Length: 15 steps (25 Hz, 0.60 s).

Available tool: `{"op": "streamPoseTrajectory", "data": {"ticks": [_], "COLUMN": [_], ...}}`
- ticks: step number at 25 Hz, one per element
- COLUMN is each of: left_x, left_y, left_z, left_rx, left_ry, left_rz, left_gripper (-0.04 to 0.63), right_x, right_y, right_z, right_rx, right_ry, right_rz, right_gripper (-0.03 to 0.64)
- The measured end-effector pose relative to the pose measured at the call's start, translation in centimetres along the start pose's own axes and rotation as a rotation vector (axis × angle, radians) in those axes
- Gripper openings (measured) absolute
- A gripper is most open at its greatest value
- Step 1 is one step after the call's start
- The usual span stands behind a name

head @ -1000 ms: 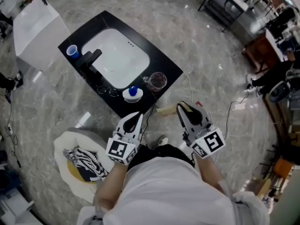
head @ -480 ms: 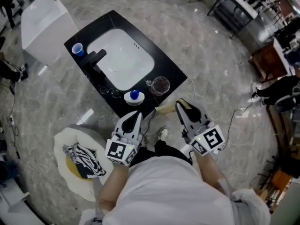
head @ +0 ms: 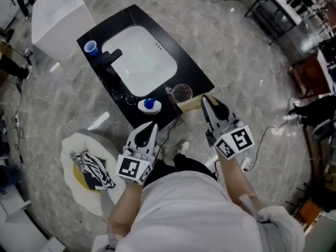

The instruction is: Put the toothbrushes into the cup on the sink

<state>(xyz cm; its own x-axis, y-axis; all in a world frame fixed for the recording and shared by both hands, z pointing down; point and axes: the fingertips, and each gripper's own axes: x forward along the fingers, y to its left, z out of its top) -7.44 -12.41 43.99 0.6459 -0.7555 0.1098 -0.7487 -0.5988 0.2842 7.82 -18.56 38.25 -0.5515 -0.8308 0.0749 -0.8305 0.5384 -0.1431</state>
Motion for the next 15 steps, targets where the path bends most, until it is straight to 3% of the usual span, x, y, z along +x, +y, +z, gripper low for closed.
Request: {"op": "streamPoseTrajectory", "data": {"ticks": [15], "left_x": [0.5], "left_y": [-1.3], "left_z": [-1.7], "left_rx": [-0.019], "left_ry": [0.018], "left_rz": [0.083], "left_gripper": [0.002], "right_x": [3.6], "right_y": [-5.2], "right_z": [-2.8], "right_rx": [0.067], "right_ry": [0.009], "right_rz": [-0.002], "right_gripper": [0.064]}}
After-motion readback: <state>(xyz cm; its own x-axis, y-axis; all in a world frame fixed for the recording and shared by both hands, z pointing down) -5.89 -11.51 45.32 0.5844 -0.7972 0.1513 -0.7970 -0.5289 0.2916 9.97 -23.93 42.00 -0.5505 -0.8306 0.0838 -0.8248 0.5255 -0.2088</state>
